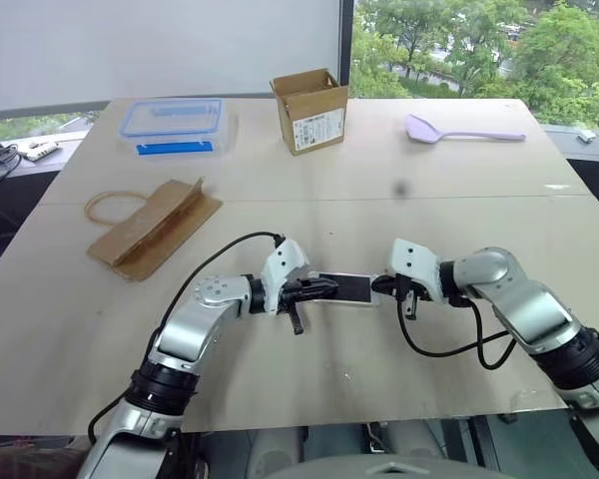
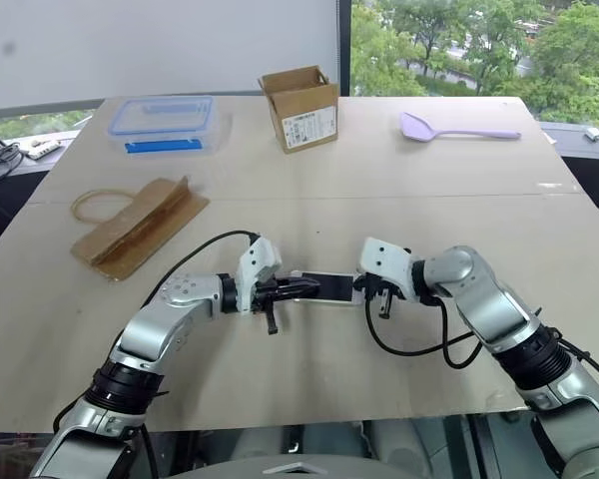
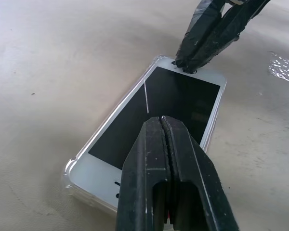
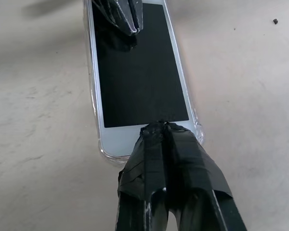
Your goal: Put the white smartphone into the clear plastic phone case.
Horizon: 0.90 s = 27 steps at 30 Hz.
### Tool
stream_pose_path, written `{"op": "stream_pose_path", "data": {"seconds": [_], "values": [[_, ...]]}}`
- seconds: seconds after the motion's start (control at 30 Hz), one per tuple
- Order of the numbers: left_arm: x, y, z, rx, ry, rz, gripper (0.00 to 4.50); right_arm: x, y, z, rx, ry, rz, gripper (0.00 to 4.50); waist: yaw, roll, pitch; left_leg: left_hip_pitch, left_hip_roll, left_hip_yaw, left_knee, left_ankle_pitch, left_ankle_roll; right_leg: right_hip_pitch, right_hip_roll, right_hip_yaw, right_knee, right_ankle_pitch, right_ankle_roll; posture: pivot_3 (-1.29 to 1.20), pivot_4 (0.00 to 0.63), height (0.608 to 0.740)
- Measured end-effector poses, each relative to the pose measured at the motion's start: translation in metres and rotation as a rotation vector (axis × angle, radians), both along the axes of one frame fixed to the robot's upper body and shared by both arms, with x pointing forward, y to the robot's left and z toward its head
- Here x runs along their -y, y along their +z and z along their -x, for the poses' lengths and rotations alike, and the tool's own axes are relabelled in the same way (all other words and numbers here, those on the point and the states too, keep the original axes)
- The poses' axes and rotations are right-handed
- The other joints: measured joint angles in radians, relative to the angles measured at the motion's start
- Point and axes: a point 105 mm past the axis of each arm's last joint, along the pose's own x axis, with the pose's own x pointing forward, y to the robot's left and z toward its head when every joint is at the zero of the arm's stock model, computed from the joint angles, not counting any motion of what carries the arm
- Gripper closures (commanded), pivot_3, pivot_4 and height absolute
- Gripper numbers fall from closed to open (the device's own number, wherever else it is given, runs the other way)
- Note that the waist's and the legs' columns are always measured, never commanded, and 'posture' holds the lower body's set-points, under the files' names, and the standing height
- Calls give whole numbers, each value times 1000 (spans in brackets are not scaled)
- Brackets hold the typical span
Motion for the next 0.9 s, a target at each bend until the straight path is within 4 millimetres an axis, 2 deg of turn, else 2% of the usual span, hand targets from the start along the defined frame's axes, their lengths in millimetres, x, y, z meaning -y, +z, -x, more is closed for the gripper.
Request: {"op": "stream_pose_path", "data": {"seconds": [0.13,0.33,0.7,0.9], "values": [[-1,-2,1,0,-1,1,4477,-5,-3,-3,4,3,5,4500,-6,-4,-4,3,1,0,0,0,0,2,0,0,0,0,0,0,150,740],[-5,-7,0,-6,6,-8,4477,-12,-9,-7,26,25,65,4500,-10,-4,-10,19,2,-3,-4,-2,-4,10,-7,0,0,0,-1,0,150,740],[-10,-17,1,-16,11,-19,4477,-13,-14,-9,42,46,122,4500,-12,-5,-19,20,3,-3,-5,-3,-6,10,-20,-6,-2,0,-2,0,150,740],[-9,-17,2,-6,4,-9,4477,-10,-15,-6,23,-22,23,4500,-12,-3,-17,18,3,-4,-6,-4,-6,9,-26,-14,-4,0,-2,0,150,740]]}}
